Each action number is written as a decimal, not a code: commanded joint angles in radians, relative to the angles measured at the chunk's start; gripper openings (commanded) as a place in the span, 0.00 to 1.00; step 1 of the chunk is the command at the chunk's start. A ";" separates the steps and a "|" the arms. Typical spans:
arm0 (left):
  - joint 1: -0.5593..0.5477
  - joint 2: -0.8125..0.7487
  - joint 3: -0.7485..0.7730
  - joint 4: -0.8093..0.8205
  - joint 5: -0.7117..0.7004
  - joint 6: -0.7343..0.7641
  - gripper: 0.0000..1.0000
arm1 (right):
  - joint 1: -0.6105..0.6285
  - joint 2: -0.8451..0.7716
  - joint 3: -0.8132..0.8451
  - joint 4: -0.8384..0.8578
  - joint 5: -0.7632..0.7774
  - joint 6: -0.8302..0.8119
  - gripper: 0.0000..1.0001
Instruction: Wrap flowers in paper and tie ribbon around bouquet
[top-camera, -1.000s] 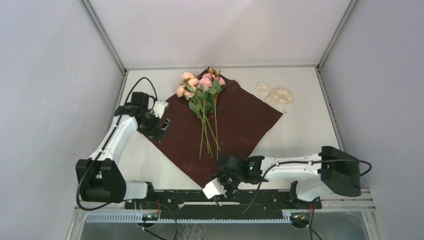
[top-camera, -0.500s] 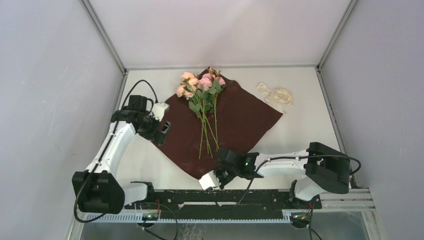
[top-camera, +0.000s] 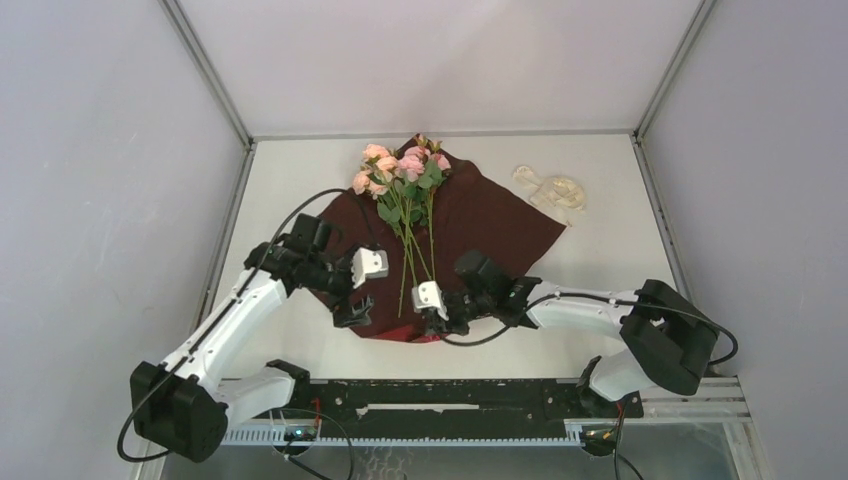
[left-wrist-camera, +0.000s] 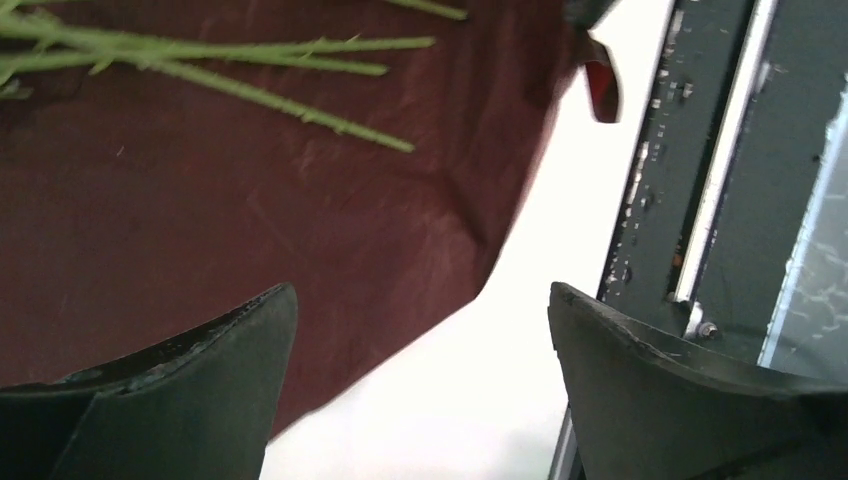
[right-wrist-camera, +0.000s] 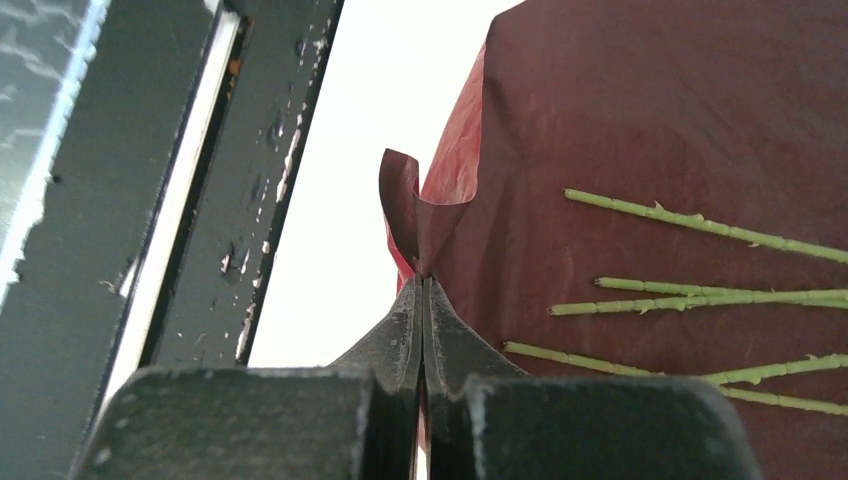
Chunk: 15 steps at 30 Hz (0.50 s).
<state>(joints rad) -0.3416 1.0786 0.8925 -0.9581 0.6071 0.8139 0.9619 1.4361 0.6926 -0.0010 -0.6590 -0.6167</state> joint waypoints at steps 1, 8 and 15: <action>-0.069 0.017 -0.064 0.056 0.151 0.182 1.00 | -0.075 -0.036 0.004 0.084 -0.161 0.169 0.00; -0.186 0.056 -0.176 0.251 0.122 0.117 1.00 | -0.131 -0.040 0.004 0.138 -0.226 0.208 0.00; -0.258 0.126 -0.150 0.378 0.033 -0.038 0.96 | -0.160 -0.065 0.004 0.168 -0.258 0.217 0.00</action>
<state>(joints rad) -0.5877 1.1797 0.7155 -0.6899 0.6552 0.8654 0.8116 1.4197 0.6926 0.0975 -0.8566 -0.4187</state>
